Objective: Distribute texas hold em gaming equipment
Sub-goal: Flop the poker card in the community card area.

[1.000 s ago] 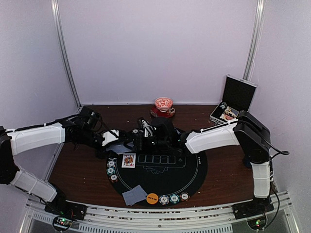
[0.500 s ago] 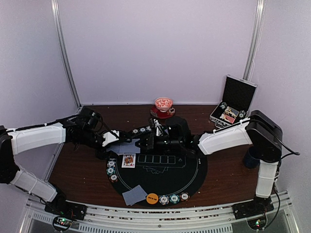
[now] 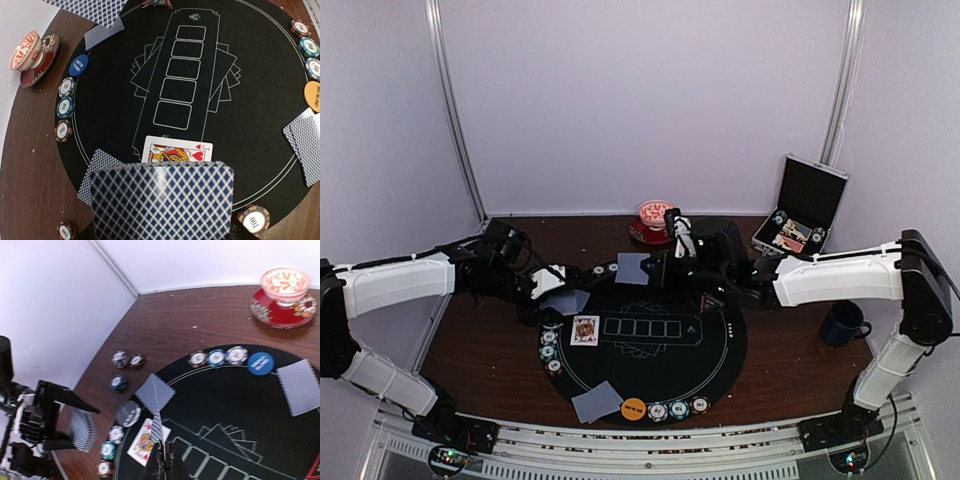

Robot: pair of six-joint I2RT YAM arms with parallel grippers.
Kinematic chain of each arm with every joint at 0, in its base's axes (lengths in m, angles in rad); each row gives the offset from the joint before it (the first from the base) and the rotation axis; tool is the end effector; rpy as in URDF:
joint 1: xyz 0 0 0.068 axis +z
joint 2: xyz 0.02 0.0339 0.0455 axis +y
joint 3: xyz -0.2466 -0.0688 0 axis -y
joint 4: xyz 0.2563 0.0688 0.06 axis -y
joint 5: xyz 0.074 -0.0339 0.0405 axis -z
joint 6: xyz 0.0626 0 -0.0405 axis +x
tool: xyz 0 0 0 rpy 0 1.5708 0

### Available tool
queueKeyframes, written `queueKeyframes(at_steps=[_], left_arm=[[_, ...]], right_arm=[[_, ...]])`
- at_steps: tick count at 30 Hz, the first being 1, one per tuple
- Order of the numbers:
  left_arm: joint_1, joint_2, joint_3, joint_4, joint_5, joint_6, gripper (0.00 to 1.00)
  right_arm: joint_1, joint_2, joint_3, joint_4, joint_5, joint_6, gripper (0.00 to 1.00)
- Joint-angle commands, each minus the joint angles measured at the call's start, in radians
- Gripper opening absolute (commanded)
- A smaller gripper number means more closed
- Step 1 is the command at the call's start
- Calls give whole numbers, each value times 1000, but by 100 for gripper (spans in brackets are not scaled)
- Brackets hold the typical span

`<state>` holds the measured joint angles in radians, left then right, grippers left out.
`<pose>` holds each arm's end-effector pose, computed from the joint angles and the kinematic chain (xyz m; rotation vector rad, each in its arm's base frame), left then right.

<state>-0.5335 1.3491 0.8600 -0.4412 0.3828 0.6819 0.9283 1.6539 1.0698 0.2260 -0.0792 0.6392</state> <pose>0.2457 -0.1723 0.1807 1.5264 1.9193 -0.4127 0.2448 0.3353 0.2202 -0.3590 2.0662 1.0851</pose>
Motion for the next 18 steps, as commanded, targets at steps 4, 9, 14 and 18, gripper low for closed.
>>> queueKeyframes(at_steps=[4, 9, 14, 18], left_arm=[[33, 25, 35, 44, 11, -36, 61], [65, 30, 51, 45, 26, -49, 60], [77, 29, 56, 45, 33, -57, 60], [82, 28, 57, 47, 36, -59, 60]], right_arm=[[112, 76, 73, -238, 479, -248, 0], [219, 211, 218, -362, 786, -327, 0], [285, 360, 359, -485, 956, -374, 0], [311, 437, 428, -527, 1003, -407, 0]])
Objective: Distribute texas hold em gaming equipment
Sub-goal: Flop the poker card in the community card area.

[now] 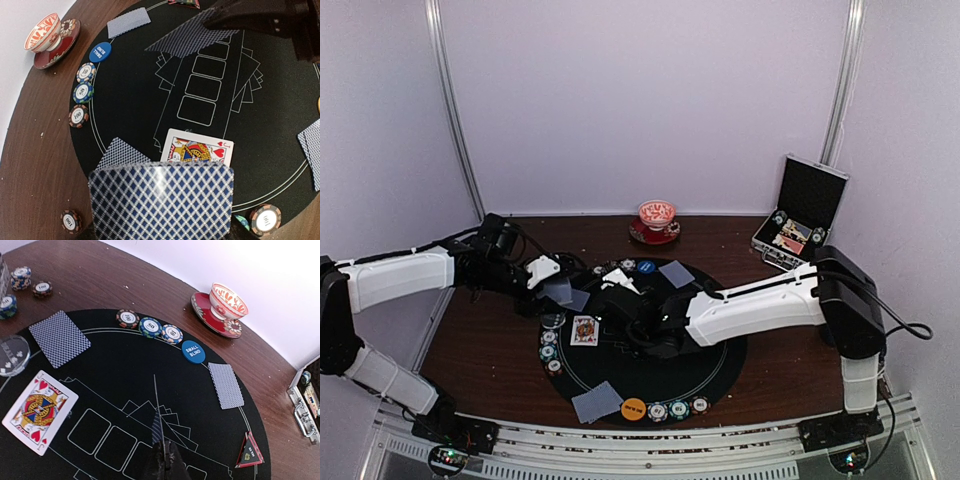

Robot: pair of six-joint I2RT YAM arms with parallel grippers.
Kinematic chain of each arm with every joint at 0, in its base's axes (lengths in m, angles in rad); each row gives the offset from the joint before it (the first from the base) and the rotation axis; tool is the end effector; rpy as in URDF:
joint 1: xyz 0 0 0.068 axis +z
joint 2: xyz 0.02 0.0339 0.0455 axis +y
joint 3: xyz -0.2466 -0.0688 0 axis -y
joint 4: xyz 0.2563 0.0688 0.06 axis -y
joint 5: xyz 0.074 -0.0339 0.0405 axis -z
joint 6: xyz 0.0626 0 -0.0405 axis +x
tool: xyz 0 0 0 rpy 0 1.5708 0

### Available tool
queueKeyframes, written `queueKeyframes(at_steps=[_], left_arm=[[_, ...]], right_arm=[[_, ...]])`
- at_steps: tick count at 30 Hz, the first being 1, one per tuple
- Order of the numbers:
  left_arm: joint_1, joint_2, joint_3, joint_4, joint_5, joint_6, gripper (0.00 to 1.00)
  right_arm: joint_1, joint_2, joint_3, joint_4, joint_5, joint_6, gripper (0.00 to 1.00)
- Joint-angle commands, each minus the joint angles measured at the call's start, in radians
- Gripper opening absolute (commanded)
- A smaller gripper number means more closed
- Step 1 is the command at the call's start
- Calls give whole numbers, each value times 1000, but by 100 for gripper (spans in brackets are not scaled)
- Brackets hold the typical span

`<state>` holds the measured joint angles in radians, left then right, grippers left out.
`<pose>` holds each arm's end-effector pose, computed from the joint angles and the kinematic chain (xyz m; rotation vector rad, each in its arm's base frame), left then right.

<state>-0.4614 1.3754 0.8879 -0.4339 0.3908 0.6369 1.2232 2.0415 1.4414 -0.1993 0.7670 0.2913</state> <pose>0.2638 -0.1578 0.1833 1.4089 1.9916 -0.4081 0.1976 0.4179 0.1527 -0.6317 2.0167 -0.0298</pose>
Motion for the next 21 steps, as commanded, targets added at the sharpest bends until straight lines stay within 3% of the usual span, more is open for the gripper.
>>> queueKeyframes(at_steps=[1, 8, 14, 21], left_arm=[[10, 2, 28, 39, 28, -13, 60], [12, 5, 32, 39, 29, -16, 60], [13, 2, 30, 40, 30, -15, 60], [14, 4, 30, 40, 29, -14, 60]], right_arm=[[21, 65, 69, -104, 173, -76, 0], [43, 183, 156, -136, 178, -200, 0], [77, 249, 191, -93, 65, -318, 0], [83, 268, 198, -64, -103, -345, 1]])
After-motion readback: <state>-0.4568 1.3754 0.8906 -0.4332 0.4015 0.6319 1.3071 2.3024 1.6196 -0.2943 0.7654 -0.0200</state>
